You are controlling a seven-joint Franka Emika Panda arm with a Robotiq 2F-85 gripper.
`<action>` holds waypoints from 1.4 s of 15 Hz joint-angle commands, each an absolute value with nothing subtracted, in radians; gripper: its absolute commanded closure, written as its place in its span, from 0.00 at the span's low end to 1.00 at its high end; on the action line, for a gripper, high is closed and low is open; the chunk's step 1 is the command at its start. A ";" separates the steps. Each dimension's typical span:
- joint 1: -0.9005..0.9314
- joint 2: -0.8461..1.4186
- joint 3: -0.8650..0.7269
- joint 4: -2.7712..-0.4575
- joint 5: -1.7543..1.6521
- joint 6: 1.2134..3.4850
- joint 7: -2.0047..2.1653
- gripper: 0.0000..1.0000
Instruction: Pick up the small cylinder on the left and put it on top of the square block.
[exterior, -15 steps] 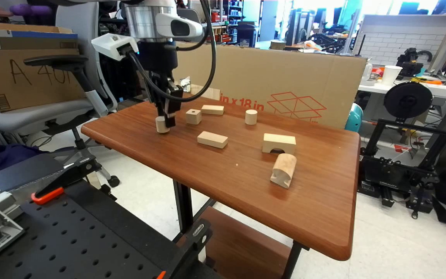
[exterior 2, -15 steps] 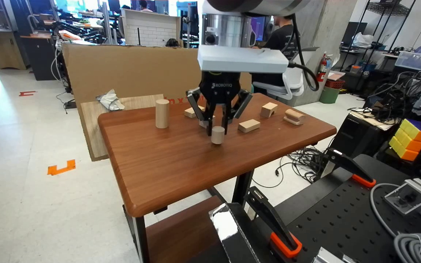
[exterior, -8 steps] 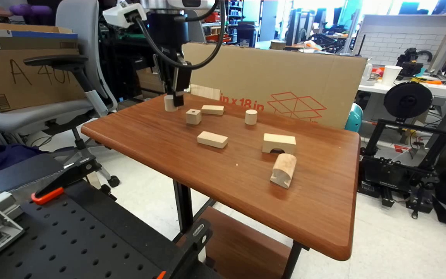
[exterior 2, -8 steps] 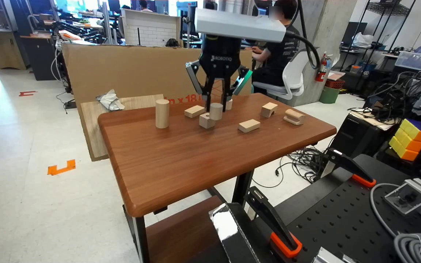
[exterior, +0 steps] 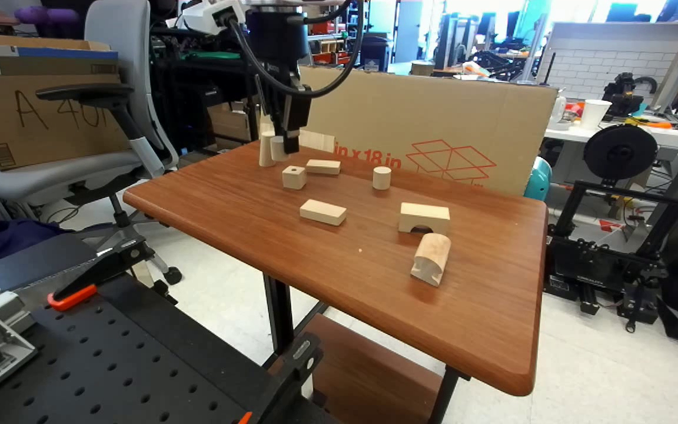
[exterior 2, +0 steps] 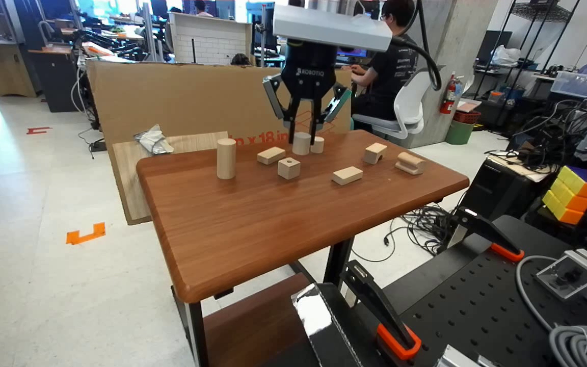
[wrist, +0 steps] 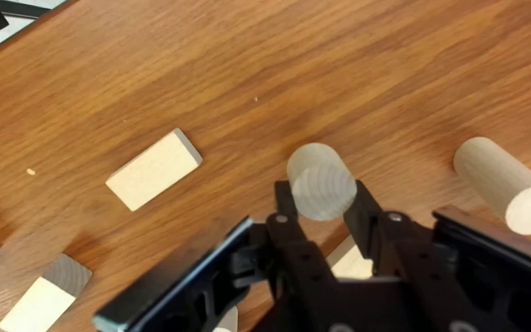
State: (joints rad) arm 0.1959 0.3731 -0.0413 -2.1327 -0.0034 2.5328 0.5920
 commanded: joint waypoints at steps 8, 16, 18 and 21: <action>0.199 0.481 -0.056 -1.995 0.001 2.517 0.653 0.92; 0.217 0.538 -0.063 -1.959 -0.009 2.510 0.670 0.92; 0.218 0.542 -0.063 -1.953 -0.009 2.508 0.671 0.92; 0.219 0.538 -0.065 -1.955 -0.010 2.501 0.676 0.49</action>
